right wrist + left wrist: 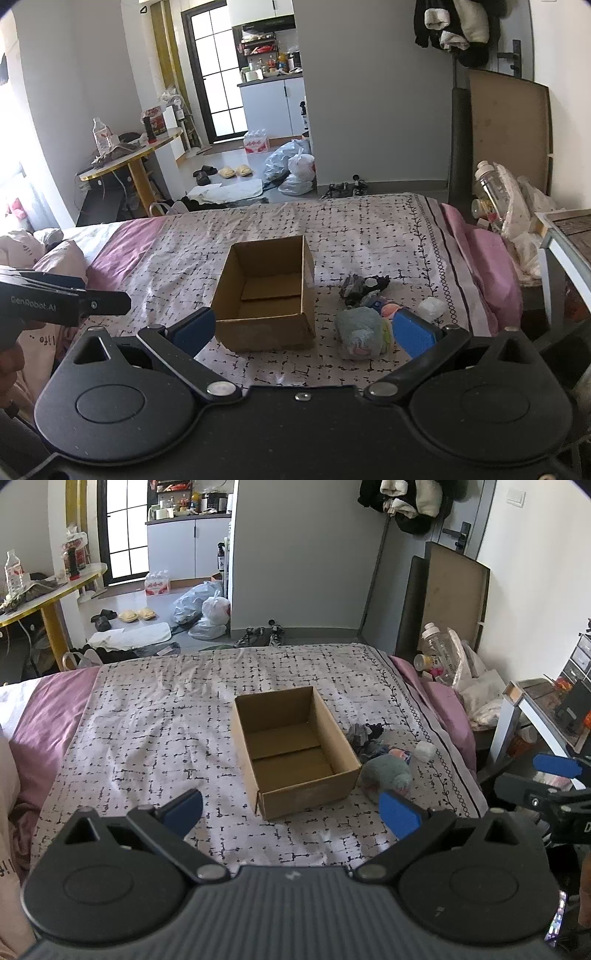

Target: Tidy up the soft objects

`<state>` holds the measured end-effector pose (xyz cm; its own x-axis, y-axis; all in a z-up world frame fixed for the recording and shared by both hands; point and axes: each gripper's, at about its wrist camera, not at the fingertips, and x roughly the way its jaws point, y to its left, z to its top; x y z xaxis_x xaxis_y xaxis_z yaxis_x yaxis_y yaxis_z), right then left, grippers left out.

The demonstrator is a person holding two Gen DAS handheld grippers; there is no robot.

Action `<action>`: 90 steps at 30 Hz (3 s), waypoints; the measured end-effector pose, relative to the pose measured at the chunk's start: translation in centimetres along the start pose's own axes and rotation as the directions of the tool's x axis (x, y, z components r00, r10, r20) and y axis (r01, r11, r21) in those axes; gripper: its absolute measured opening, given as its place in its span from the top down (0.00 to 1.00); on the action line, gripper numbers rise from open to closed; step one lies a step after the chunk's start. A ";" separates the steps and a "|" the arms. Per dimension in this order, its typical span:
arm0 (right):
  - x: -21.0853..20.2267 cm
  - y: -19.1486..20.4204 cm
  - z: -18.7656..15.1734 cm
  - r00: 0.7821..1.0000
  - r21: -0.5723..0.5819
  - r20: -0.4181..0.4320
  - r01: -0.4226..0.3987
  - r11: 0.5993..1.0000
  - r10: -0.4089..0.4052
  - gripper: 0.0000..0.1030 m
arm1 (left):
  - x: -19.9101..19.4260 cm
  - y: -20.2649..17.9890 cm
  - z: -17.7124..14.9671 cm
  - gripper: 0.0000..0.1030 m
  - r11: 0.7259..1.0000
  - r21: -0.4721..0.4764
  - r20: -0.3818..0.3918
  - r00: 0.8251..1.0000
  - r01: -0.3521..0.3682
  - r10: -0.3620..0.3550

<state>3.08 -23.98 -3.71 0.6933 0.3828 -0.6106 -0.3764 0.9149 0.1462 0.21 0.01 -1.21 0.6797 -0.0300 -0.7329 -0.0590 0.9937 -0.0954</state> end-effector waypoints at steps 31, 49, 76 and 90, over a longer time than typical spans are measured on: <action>8.8 -8.2 -1.5 0.991 0.183 -0.128 -0.004 0.983 0.028 0.12 | 10.8 -3.9 2.0 0.13 0.997 0.081 -0.136 0.991 0.009 0.002; 13.7 -14.1 -2.3 0.972 0.365 -0.187 -0.067 0.929 0.144 0.41 | 18.1 -9.2 3.3 0.32 0.988 0.005 -0.210 0.966 0.157 -0.153; 21.7 -20.0 -5.3 0.915 0.698 -0.218 -0.097 0.710 0.339 0.62 | 27.6 -11.2 1.2 0.62 0.953 -0.264 -0.258 0.941 0.150 -0.220; 25.0 -20.2 -6.2 0.892 0.746 -0.260 -0.057 0.664 0.369 0.61 | 29.3 -12.1 1.2 0.62 0.970 -0.227 -0.278 0.950 0.080 -0.144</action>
<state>24.15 -33.69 -26.75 0.3197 0.6457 -0.6934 0.1689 0.6813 0.7123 21.71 -12.78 -20.76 0.4507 -0.2014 -0.8697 -0.1689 0.9374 -0.3046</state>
